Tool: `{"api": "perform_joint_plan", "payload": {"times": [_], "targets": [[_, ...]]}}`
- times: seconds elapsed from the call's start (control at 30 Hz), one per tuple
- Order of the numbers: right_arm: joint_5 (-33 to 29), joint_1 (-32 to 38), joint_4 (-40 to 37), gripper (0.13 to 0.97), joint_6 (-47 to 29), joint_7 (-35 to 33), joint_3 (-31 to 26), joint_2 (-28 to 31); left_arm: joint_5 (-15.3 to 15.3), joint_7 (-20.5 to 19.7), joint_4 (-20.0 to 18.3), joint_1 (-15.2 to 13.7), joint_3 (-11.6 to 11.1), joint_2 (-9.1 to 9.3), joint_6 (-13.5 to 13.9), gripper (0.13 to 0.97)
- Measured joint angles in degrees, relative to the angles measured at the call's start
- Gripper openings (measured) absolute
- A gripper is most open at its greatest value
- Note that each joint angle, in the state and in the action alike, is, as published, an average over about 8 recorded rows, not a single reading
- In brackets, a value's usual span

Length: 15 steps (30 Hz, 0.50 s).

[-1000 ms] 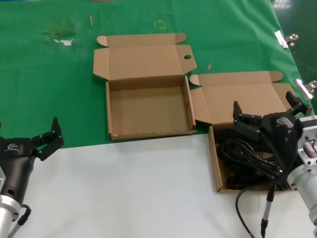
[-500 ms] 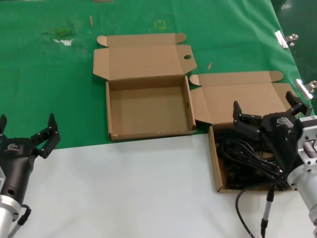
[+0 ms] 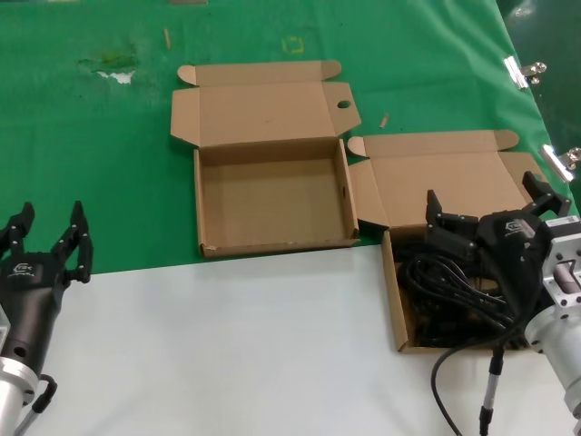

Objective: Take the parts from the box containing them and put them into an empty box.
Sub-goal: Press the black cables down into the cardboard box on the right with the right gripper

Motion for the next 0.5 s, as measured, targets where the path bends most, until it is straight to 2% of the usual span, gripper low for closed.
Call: {"api": "perform_joint_plan", "payload": {"times": [0.37, 0.5], "targets": [[5.76, 0.25, 1.53, 0.966, 4.06, -1.16, -5.65, 7.72, 0.0, 0.0, 0.0, 0.0, 0.0, 0.0, 0.0, 0.268], [7.17, 0.85, 2.27, 0.966, 4.13, -2.18, -8.12, 12.12, 0.0, 0.0, 0.0, 0.0, 0.0, 0.0, 0.0, 0.268]]}}
